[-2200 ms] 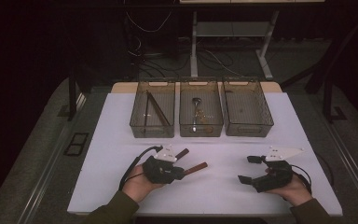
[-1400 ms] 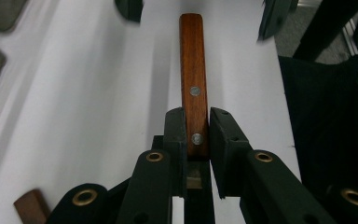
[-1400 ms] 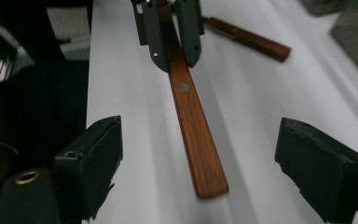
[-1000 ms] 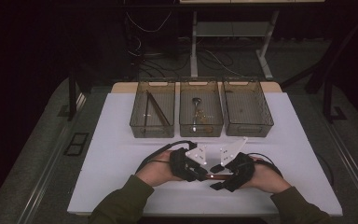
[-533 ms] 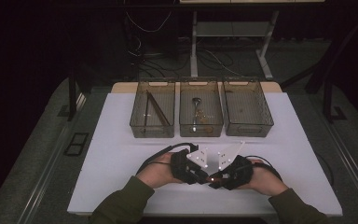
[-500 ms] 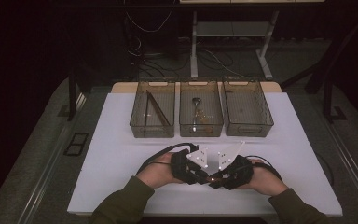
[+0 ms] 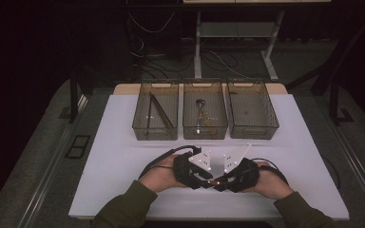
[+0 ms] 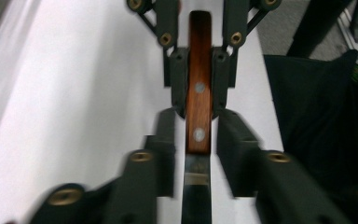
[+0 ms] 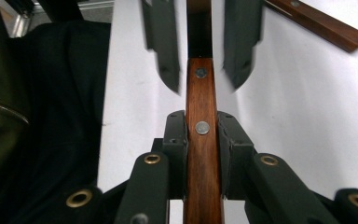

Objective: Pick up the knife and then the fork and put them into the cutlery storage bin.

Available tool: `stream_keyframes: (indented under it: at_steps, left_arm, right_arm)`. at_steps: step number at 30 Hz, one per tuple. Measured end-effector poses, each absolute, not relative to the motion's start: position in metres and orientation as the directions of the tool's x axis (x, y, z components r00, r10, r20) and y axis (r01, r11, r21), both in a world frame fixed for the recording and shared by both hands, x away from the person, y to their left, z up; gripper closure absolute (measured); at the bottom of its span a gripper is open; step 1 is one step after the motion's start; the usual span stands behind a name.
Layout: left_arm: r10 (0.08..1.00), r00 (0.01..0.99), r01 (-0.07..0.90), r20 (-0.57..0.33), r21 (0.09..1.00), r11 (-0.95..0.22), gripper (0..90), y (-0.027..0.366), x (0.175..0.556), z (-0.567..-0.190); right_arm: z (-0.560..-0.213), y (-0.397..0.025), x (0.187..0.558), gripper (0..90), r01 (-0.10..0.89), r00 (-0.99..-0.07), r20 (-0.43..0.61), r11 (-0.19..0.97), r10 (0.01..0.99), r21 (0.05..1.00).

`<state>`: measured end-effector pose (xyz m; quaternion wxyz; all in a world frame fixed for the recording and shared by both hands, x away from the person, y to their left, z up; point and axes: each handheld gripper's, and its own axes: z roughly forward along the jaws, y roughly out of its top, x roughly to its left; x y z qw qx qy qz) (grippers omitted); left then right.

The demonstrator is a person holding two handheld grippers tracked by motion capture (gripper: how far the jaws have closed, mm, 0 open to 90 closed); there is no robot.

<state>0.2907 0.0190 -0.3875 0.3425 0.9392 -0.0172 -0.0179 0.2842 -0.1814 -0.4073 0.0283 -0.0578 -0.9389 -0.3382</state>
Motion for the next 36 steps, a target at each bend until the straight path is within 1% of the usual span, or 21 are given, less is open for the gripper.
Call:
stream_keyframes:
  at_steps: [2, 3, 5, 7, 8, 9, 11, 12, 14, 18, 20, 21, 22, 23, 28, 30, 32, 34, 36]
  left_arm:
    - [-0.004, 0.999, 0.025, -0.041, 0.672, -0.740, 56.9, 0.026, 0.293, -0.389]
    - [0.014, 0.998, 0.052, -0.061, 0.675, -0.736, 54.5, 0.030, 0.292, -0.390]
    - [0.057, 0.997, 0.076, -0.051, 0.696, -0.714, 48.7, 0.039, 0.293, -0.391]
    - [0.095, 0.994, 0.103, -0.052, 0.723, -0.683, 46.6, 0.050, 0.295, -0.393]
    - [0.120, 0.991, 0.126, -0.061, 0.730, -0.672, 44.6, 0.056, 0.296, -0.393]
    - [0.143, 0.987, 0.148, -0.070, 0.737, -0.659, 44.4, 0.061, 0.297, -0.394]
    - [0.189, 0.980, 0.168, -0.057, 0.744, -0.646, 40.9, 0.071, 0.299, -0.395]
    - [0.214, 0.974, 0.191, -0.069, 0.755, -0.627, 40.7, 0.076, 0.298, -0.396]
    - [0.249, 0.966, 0.208, -0.065, 0.767, -0.607, 36.5, 0.085, 0.297, -0.397]
    - [0.322, 0.945, 0.245, -0.064, 0.788, -0.565, 32.3, 0.103, 0.293, -0.399]
    - [0.362, 0.930, 0.263, -0.060, 0.796, -0.545, 29.4, 0.112, 0.291, -0.402]
    - [0.382, 0.922, 0.273, -0.059, 0.798, -0.537, 28.8, 0.117, 0.291, -0.404]
    - [0.409, 0.910, 0.288, -0.060, 0.802, -0.523, 27.9, 0.123, 0.290, -0.406]
    - [0.427, 0.902, 0.294, -0.056, 0.805, -0.516, 26.8, 0.128, 0.290, -0.409]
    - [0.504, 0.860, 0.342, -0.080, 0.823, -0.454, 19.9, 0.144, 0.284, -0.418]
    - [0.527, 0.844, 0.364, -0.095, 0.824, -0.434, 14.7, 0.148, 0.282, -0.422]
    - [0.543, 0.835, 0.372, -0.094, 0.823, -0.430, 11.8, 0.151, 0.279, -0.425]
    - [0.561, 0.823, 0.380, -0.091, 0.823, -0.423, 4.5, 0.151, 0.277, -0.427]
    - [0.557, 0.827, 0.370, -0.077, 0.820, -0.437, 0.0, 0.153, 0.276, -0.429]
  right_arm:
    - [-0.408, -0.185, 0.286, 75.9, 0.143, -0.990, 0.093, 0.761, 0.109, 0.633]
    - [-0.408, -0.187, 0.286, 75.9, 0.147, -0.989, 0.091, 0.762, 0.116, 0.631]
    - [-0.409, -0.191, 0.288, 75.9, 0.161, -0.987, 0.087, 0.760, 0.137, 0.630]
    - [-0.409, -0.197, 0.291, 75.9, 0.161, -0.986, 0.076, 0.757, 0.147, 0.633]
    - [-0.409, -0.199, 0.292, 75.9, 0.178, -0.983, 0.081, 0.756, 0.164, 0.629]
    - [-0.410, -0.203, 0.293, 75.9, 0.183, -0.982, 0.074, 0.755, 0.176, 0.630]
    - [-0.410, -0.209, 0.296, 75.9, 0.203, -0.977, 0.081, 0.750, 0.196, 0.629]
    - [-0.410, -0.212, 0.296, 75.9, 0.218, -0.973, 0.083, 0.749, 0.214, 0.625]
    - [-0.410, -0.219, 0.299, 75.8, 0.238, -0.967, 0.082, 0.743, 0.241, 0.626]
    - [-0.408, -0.231, 0.303, 75.9, 0.284, -0.951, 0.091, 0.723, 0.295, 0.630]
    - [-0.408, -0.237, 0.305, 75.8, 0.294, -0.945, 0.078, 0.720, 0.317, 0.629]
    - [-0.407, -0.239, 0.305, 75.8, 0.317, -0.937, 0.092, 0.707, 0.337, 0.633]
    - [-0.407, -0.242, 0.307, 75.8, 0.306, -0.938, 0.073, 0.712, 0.338, 0.633]
    - [-0.406, -0.245, 0.308, 75.8, 0.319, -0.933, 0.079, 0.705, 0.352, 0.633]
    - [-0.404, -0.252, 0.310, 75.8, 0.362, -0.912, 0.095, 0.674, 0.399, 0.644]
    - [-0.403, -0.254, 0.312, 75.8, 0.369, -0.908, 0.099, 0.666, 0.407, 0.648]
    - [-0.401, -0.255, 0.313, 75.8, 0.382, -0.901, 0.104, 0.655, 0.422, 0.652]
    - [-0.399, -0.258, 0.314, 75.8, 0.393, -0.893, 0.110, 0.639, 0.436, 0.661]
    - [-0.395, -0.261, 0.317, 75.8, 0.400, -0.888, 0.114, 0.625, 0.446, 0.670]
